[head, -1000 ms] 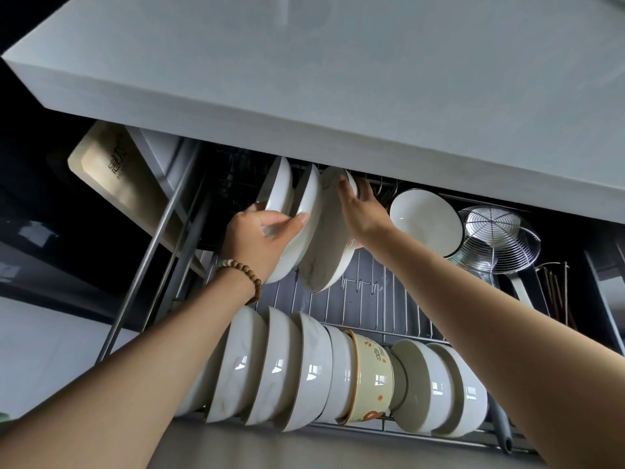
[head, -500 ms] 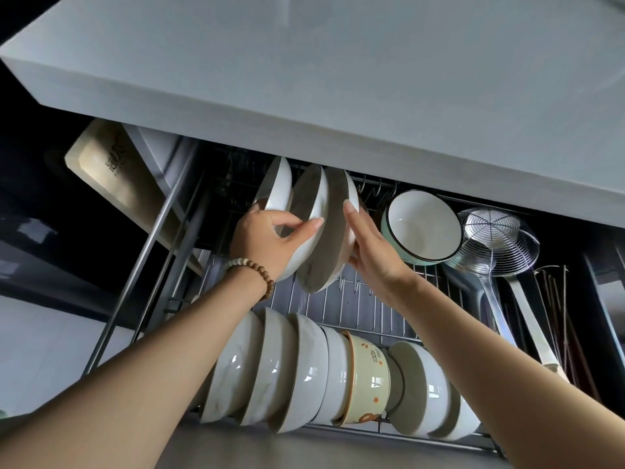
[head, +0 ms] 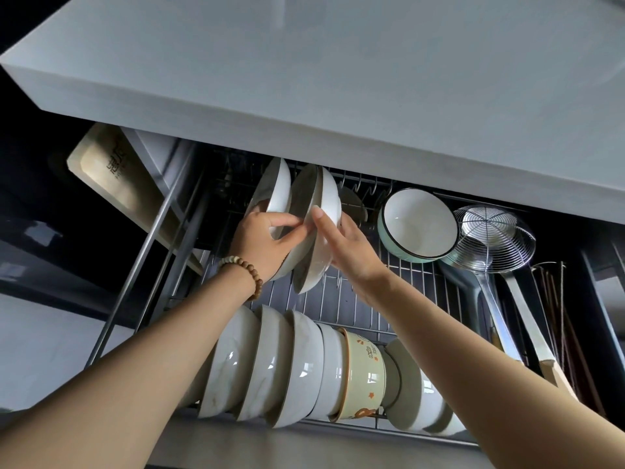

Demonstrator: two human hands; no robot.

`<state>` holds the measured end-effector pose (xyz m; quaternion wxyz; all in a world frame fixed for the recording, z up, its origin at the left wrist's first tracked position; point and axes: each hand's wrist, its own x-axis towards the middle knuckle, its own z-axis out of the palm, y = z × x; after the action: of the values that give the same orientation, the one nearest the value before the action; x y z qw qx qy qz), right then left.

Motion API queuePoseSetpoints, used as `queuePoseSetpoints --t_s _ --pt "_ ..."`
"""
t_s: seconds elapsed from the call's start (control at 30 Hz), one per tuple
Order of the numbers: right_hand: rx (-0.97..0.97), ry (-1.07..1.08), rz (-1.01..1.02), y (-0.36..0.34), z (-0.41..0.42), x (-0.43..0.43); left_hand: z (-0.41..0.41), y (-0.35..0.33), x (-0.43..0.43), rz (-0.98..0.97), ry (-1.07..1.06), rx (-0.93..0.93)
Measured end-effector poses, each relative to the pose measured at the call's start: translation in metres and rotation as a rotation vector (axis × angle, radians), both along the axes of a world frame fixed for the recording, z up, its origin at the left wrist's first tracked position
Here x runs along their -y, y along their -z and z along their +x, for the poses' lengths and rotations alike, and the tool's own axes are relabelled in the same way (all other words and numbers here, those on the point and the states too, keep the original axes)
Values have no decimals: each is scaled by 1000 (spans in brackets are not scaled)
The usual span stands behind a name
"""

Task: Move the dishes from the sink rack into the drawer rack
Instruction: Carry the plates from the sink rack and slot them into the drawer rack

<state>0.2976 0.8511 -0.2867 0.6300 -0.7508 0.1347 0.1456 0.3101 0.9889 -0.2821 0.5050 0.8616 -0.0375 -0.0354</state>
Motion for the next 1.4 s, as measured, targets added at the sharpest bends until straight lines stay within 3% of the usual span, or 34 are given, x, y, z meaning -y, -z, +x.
queuePoseSetpoints --t_s 0.3,0.57,0.83,1.4 --pt "16 -30 51 1 -4 4 -1 5 -11 30 76 -15" --pt "10 -13 26 -9 -4 -2 -5 -11 -22 -105 -58 82" --pt "-29 20 -41 -2 1 -5 -8 -17 -26 -245 -186 24" --pt "-89 -43 -65 -19 -16 21 -24 -33 -22 -152 -225 -23"
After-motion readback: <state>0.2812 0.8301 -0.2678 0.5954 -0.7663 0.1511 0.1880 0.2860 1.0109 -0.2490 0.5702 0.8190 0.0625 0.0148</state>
